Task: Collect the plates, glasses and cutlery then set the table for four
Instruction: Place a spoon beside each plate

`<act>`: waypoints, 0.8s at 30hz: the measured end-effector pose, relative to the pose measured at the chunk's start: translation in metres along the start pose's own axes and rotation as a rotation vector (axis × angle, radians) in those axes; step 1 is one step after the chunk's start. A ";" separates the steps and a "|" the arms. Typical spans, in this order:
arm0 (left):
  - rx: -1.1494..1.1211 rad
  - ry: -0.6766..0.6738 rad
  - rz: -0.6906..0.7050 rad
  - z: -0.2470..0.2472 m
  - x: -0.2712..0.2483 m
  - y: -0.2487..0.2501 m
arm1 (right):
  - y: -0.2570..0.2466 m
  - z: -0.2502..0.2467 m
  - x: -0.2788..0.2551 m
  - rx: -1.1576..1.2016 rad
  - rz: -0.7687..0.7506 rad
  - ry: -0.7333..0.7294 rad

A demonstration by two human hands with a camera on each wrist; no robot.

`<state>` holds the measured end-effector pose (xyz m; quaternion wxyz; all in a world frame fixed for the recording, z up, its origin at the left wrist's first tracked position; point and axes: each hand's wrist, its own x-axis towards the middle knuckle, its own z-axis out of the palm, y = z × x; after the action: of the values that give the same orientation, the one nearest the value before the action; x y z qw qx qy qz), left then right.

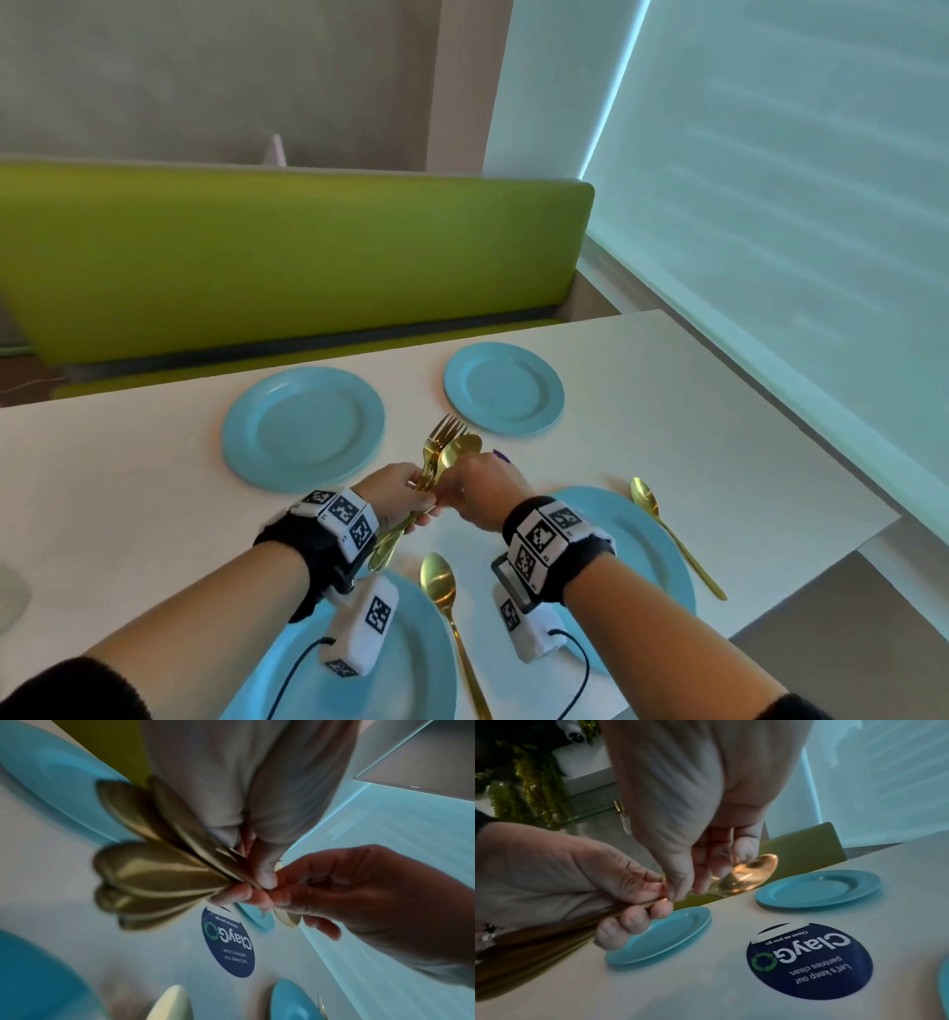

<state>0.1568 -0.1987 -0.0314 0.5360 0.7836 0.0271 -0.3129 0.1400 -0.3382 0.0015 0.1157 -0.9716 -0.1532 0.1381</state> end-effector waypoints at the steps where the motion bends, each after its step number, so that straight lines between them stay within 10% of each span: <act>1: 0.003 -0.011 0.001 -0.004 -0.001 -0.002 | -0.004 0.002 0.003 -0.032 -0.019 -0.009; 12: 0.107 0.133 -0.049 -0.038 0.025 -0.002 | 0.008 -0.009 0.049 -0.173 -0.043 -0.132; 24: -0.099 0.327 -0.091 -0.069 0.078 0.021 | 0.176 -0.076 0.134 0.063 0.531 0.102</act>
<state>0.2590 -0.1711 -0.0390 0.5479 0.7945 0.1648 -0.2035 0.3320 -0.4707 -0.0058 0.1133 -0.9794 0.1172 0.1190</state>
